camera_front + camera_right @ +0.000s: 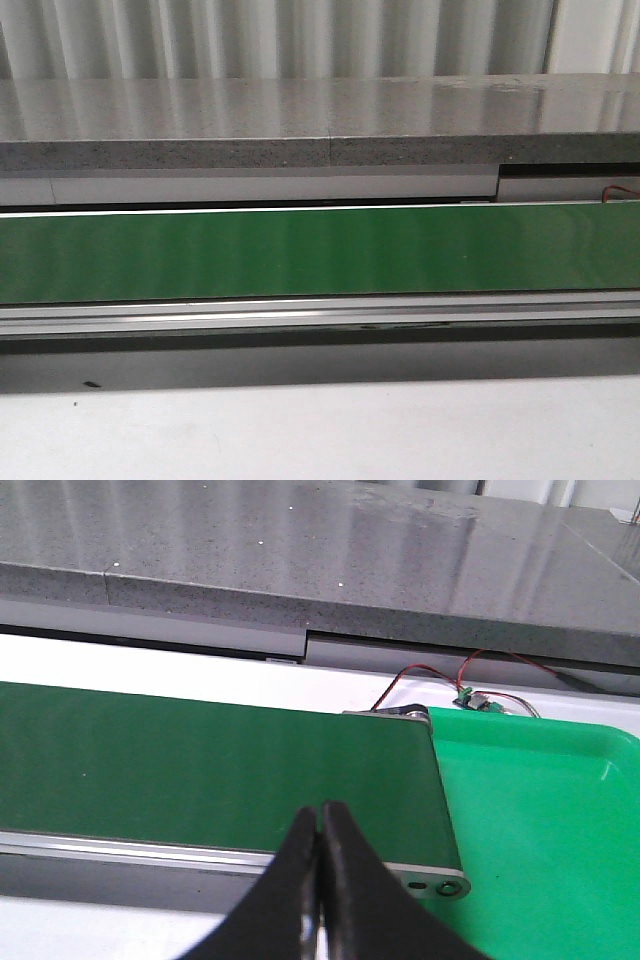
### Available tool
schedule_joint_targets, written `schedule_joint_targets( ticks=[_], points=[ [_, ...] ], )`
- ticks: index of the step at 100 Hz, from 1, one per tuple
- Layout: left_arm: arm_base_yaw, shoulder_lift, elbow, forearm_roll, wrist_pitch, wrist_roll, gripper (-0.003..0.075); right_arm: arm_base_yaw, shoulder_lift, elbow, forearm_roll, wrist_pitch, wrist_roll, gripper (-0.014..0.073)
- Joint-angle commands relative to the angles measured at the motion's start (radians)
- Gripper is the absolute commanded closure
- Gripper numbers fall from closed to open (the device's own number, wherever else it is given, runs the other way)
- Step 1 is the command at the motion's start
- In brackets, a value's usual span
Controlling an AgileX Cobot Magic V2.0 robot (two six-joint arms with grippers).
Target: Move button from right to left
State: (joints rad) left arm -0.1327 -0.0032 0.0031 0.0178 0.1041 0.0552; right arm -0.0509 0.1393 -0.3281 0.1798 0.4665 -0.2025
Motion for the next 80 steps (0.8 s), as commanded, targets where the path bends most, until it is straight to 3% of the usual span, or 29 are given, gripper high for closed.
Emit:
schedule_joint_targets(
  ticks=[1, 38, 47, 64, 80],
  points=[
    [-0.004, -0.018, 0.037, -0.002, -0.073, 0.001, 0.0741, -0.001, 0.011, -0.023, 0.009, -0.081, -0.005, 0.0662],
    [-0.004, -0.018, 0.037, -0.002, -0.073, 0.001, 0.0741, -0.003, 0.011, -0.018, -0.006, -0.111, -0.005, 0.0662],
    [-0.004, -0.018, 0.037, -0.002, -0.073, 0.001, 0.0741, -0.003, 0.011, 0.005, -0.077, -0.186, 0.029, 0.0662],
    [-0.004, -0.018, 0.037, -0.002, -0.073, 0.001, 0.0741, -0.002, 0.011, 0.096, -0.224, -0.300, 0.230, 0.0662],
    [-0.004, -0.018, 0.037, -0.002, -0.073, 0.001, 0.0741, -0.002, -0.007, 0.200, -0.248, -0.433, 0.233, 0.0662]
  ],
)
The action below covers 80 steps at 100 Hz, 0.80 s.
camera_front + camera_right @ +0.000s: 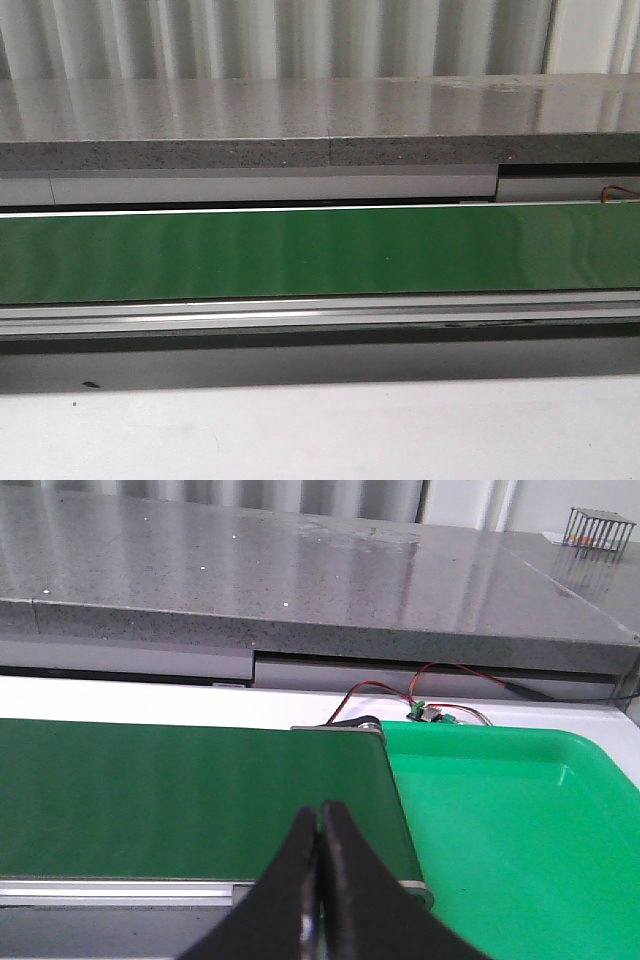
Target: Move button from right to left
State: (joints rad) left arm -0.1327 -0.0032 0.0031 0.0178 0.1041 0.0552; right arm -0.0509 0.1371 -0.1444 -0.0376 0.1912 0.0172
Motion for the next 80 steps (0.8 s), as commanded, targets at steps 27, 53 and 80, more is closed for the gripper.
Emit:
schedule_joint_targets(
  ticks=[27, 53, 80],
  points=[
    [-0.004, -0.018, 0.037, -0.002, -0.074, 0.001, 0.0741, -0.001, -0.169, 0.152, -0.037, -0.136, 0.042, 0.0662],
    [-0.004, -0.018, 0.037, -0.002, -0.076, 0.001, 0.0741, -0.001, -0.168, 0.153, -0.043, -0.212, 0.040, 0.0662],
    [-0.004, -0.018, 0.037, -0.002, -0.076, 0.001, 0.0741, -0.001, -0.168, 0.153, -0.043, -0.203, 0.040, 0.0662]
  ],
)
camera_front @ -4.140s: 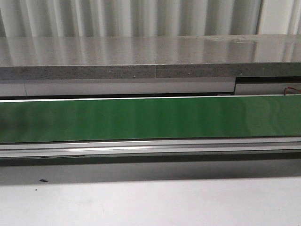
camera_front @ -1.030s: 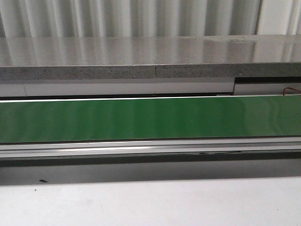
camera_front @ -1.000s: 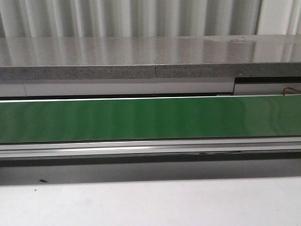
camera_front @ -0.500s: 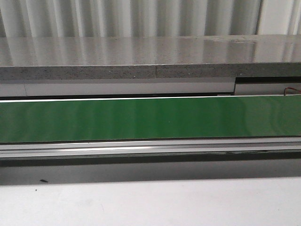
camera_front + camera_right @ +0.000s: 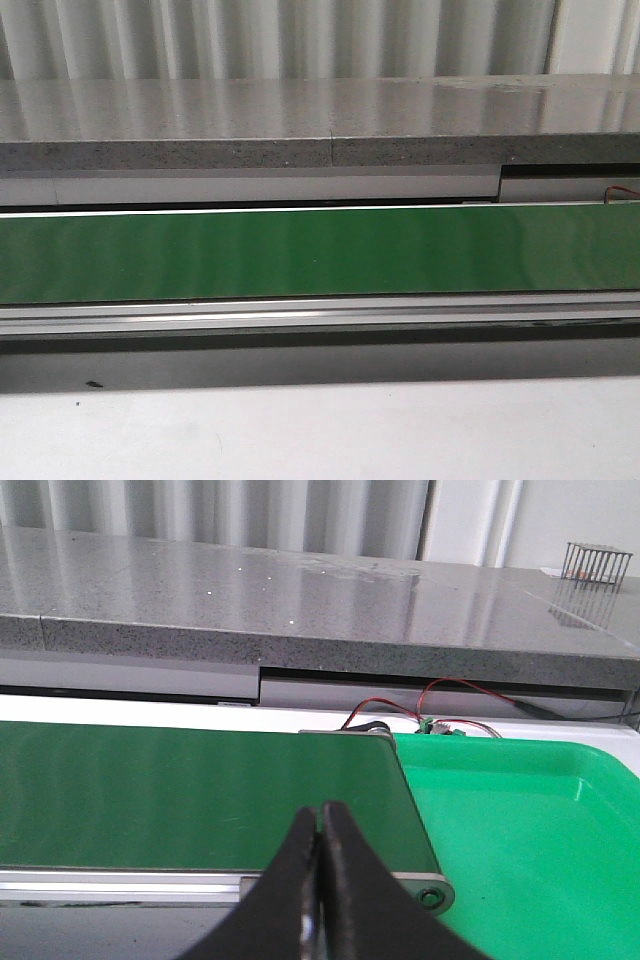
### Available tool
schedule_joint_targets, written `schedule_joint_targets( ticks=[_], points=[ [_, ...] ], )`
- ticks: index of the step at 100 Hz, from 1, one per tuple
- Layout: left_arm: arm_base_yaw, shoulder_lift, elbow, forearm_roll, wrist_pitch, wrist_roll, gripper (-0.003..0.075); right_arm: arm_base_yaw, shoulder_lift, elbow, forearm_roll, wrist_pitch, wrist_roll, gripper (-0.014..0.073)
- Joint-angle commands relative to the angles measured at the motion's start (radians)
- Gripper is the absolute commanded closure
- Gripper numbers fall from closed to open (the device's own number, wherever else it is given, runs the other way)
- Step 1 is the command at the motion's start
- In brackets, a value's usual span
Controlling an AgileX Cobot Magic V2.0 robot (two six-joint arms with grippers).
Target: Move button from right to left
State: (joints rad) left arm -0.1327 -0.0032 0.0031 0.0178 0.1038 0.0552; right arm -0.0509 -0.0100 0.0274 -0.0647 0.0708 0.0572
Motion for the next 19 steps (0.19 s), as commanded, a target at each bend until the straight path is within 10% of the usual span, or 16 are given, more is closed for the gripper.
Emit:
schedule_joint_targets(
  ticks=[1, 19],
  points=[
    [-0.004, -0.018, 0.037, -0.002, -0.075, 0.001, 0.0741, -0.001, -0.021, -0.019, -0.016, -0.082, 0.000, 0.0662],
    [-0.004, -0.018, 0.037, -0.002, -0.075, 0.001, 0.0741, -0.001, -0.021, -0.019, -0.016, -0.082, 0.000, 0.0662]
  ],
)
